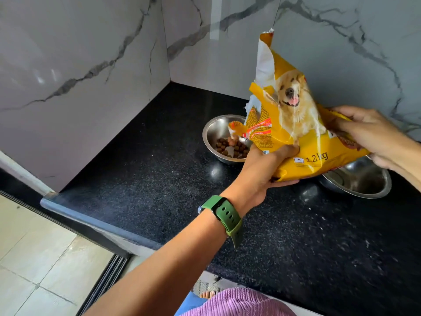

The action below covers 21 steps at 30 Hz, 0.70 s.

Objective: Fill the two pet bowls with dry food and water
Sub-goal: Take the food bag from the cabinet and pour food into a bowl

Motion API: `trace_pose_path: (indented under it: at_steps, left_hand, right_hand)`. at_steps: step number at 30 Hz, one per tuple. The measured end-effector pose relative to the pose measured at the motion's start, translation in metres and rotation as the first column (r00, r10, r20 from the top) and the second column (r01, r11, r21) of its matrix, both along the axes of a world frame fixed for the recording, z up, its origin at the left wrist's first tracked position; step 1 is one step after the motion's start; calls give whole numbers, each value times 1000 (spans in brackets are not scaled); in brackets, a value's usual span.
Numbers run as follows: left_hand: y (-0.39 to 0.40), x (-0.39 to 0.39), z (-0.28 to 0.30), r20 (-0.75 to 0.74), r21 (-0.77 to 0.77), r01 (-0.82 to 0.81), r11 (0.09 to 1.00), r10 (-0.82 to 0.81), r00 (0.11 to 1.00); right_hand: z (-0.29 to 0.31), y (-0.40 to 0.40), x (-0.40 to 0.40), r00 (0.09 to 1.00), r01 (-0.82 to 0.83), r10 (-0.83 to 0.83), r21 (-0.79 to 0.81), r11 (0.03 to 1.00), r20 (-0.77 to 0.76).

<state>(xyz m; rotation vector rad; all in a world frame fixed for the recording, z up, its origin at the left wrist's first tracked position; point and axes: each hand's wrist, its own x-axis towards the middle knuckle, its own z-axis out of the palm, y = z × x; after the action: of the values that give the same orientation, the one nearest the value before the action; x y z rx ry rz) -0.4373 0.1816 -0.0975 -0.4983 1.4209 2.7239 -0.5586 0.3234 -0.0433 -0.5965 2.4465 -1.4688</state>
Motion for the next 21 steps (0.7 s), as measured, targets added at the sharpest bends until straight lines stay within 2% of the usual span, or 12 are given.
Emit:
trace_pose_path:
  at_steps: [7,12,17,21]
  left_hand:
    - [5,-1,4,-41,-93,-70,993,67,997]
    - [1,0,0,53,10,-9,1000,9,999]
    - [3,1,2,15,16,-6,1000,6,1000]
    - [3,0,6,-32,-41,-46,998,45,998]
  right_hand:
    - [8,1,-1,999,-9,7,-79,997,-33]
    - [-2,-2,1,999,-11,12,24,1000,-38]
    - [2,1,4,1000,-3,2,-26,1000,-25]
    - [11,1,2,998,28,-33,-100,995,-47]
